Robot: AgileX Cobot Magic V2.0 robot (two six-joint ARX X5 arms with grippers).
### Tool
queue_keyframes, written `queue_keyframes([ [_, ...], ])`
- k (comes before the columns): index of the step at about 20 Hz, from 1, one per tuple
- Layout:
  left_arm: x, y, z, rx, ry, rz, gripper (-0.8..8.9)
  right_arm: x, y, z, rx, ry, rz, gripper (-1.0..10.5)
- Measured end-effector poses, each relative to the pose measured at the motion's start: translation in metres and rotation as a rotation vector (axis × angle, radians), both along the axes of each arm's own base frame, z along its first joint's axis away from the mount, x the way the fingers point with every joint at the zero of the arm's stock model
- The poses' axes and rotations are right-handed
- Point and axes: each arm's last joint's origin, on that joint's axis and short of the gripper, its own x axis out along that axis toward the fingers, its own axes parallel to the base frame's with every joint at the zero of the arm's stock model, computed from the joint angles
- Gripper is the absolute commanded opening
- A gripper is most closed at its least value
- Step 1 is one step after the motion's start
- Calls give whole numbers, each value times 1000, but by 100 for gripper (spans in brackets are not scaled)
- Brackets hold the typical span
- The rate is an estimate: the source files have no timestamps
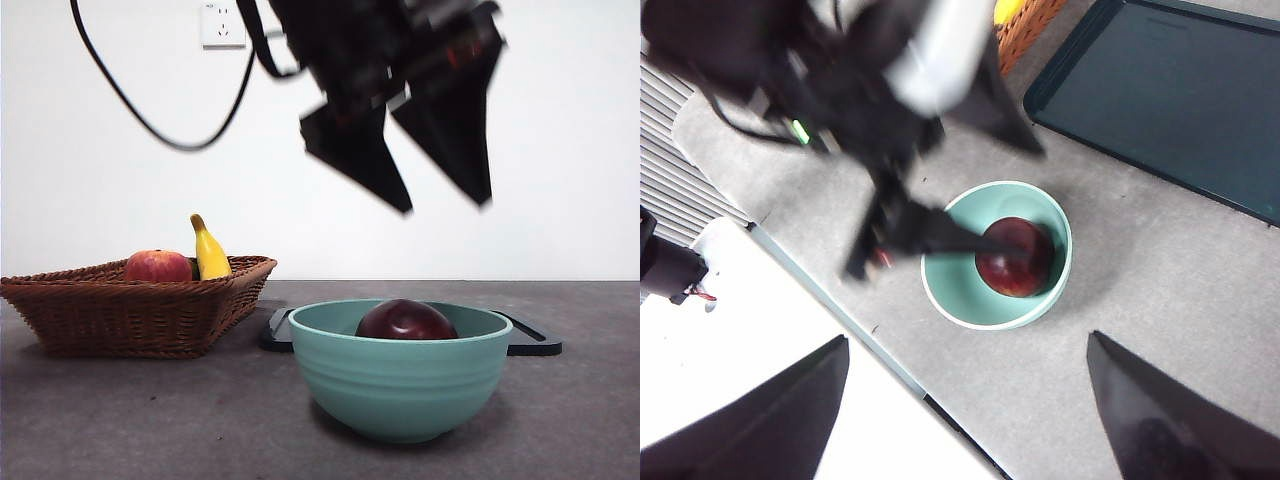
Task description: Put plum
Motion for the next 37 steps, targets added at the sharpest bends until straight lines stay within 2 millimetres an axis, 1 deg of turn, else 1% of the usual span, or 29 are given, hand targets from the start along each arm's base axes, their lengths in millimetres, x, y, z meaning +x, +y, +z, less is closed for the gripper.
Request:
queue_keyframes([
  [2, 4, 16, 26, -64, -39, 44, 406, 0, 0, 0, 0, 0, 0, 379],
  [4, 7, 40, 53, -130, -86, 102, 406, 0, 0, 0, -14, -3, -13, 379],
  [5, 9, 55, 67, -159, -107, 139, 405, 0, 0, 0, -17, -4, -16, 379],
  [7, 10, 85, 86, -185, -129, 212, 405, 0, 0, 0, -17, -4, -16, 379],
  [9, 8, 112, 100, -197, -139, 283, 404, 0, 0, 0, -17, -4, -16, 379],
  [11, 3, 137, 111, -223, -118, 317, 404, 1, 0, 0, -16, -5, -16, 379],
  [12, 1, 146, 115, -239, -109, 328, 404, 1, 0, 0, -16, -7, -16, 379],
  [14, -5, 166, 113, -252, -87, 359, 404, 1, 0, 0, -15, -13, -16, 379],
  [15, -9, 173, 106, -251, -62, 367, 404, 1, 0, 0, -15, -12, -16, 379],
  [18, -21, 184, 77, -249, 40, 337, 404, 1, 0, 0, -15, -12, -16, 379],
  [21, -40, 191, 46, -260, 175, 268, 404, 1, -1, 0, -24, -15, -25, 379],
  [24, -54, 195, 26, -262, 315, 211, 402, 2, -1, 0, -49, -19, -48, 379],
  [26, -57, 196, 24, -260, 359, 176, 402, 3, -1, -1, -51, -14, -49, 379],
  [37, -57, 196, 24, -260, 350, 162, 402, 17, 2, -6, -64, 45, -48, 379],
])
